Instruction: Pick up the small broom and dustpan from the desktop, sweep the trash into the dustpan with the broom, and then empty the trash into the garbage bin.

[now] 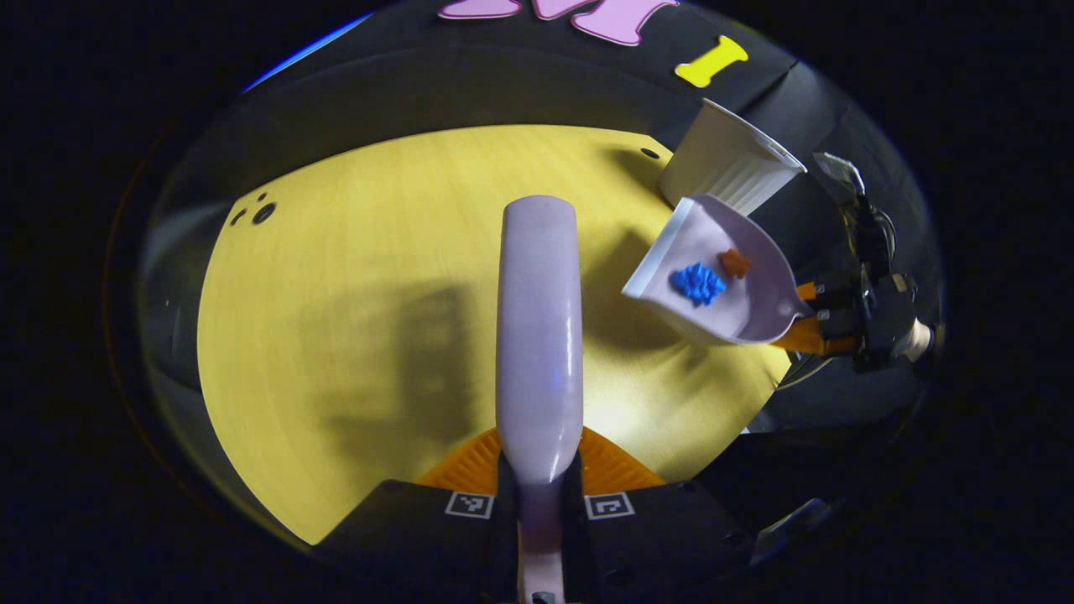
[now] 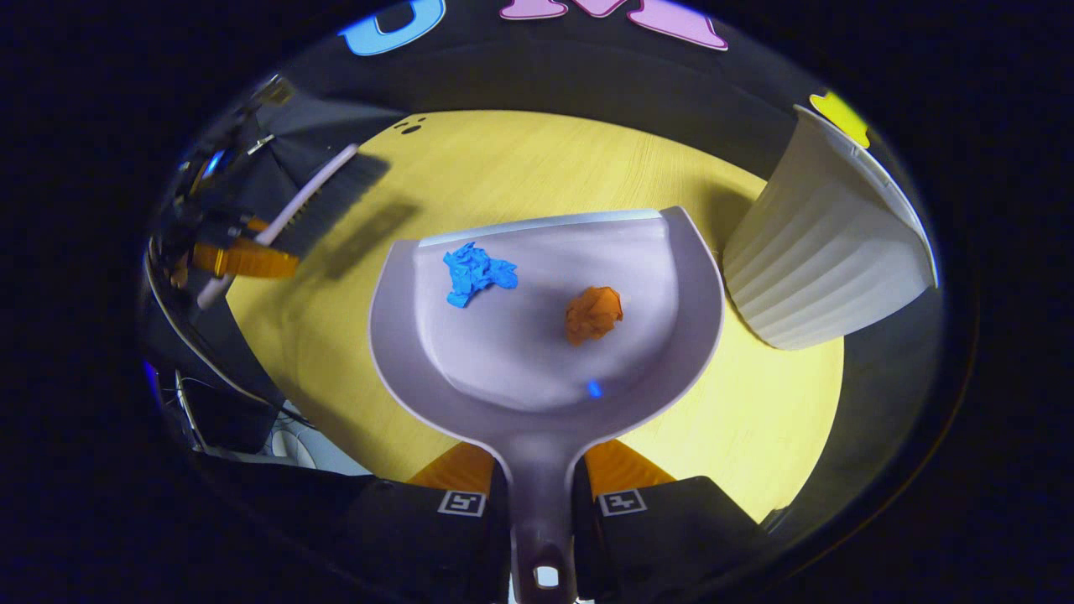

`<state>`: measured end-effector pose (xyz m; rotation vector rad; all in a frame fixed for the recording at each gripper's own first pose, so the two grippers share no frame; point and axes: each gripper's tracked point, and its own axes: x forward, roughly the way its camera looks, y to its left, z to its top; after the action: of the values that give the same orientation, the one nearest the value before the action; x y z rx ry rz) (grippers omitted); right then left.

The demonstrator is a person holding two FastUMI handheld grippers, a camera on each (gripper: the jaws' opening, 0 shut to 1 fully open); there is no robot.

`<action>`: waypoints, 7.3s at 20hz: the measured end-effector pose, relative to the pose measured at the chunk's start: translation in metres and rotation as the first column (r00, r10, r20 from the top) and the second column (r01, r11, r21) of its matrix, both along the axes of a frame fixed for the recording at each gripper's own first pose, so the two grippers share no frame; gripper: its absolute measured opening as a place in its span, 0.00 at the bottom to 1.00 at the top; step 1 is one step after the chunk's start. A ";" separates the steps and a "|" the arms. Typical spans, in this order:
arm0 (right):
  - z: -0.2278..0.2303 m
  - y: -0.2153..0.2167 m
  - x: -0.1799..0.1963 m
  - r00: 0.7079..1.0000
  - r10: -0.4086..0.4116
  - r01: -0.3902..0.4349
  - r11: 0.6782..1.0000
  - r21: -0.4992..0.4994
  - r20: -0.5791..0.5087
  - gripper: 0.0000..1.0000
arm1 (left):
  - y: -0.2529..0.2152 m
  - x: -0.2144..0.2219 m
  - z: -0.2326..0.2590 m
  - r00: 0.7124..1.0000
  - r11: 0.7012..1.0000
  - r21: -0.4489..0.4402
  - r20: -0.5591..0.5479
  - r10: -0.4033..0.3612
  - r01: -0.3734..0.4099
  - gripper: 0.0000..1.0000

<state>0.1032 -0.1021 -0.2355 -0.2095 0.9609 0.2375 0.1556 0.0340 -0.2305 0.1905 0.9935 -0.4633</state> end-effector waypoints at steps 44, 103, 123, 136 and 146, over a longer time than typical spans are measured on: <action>0.211 -0.308 0.105 0.988 -0.140 0.090 0.859 -0.504 -0.063 0.34 | 0.087 -0.058 0.015 0.854 0.843 -0.173 0.023 0.520 -0.509 0.26; 0.155 -0.072 -0.108 0.936 -0.329 0.303 0.933 0.195 0.121 0.34 | 0.020 -0.083 -0.020 0.941 0.949 -0.117 0.143 0.308 -0.293 0.25; -0.069 0.008 -0.019 0.939 -0.315 0.330 0.938 0.106 -0.140 0.34 | 0.025 -0.009 -0.091 0.953 0.944 0.125 0.036 0.302 -0.304 0.27; -0.077 0.020 0.003 0.910 -0.344 0.389 0.901 0.192 -0.231 0.67 | 0.013 0.009 -0.093 0.956 0.934 0.213 0.017 0.291 -0.288 0.52; -0.004 0.010 -0.003 0.920 -0.388 0.373 0.911 0.175 0.059 1.00 | 0.001 0.004 -0.023 0.923 0.949 0.068 0.262 0.280 -0.307 0.96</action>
<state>0.1004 -0.0921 -0.2397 0.1175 0.8663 -0.0551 0.1593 0.0354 -0.2530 0.1876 0.7820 -0.1054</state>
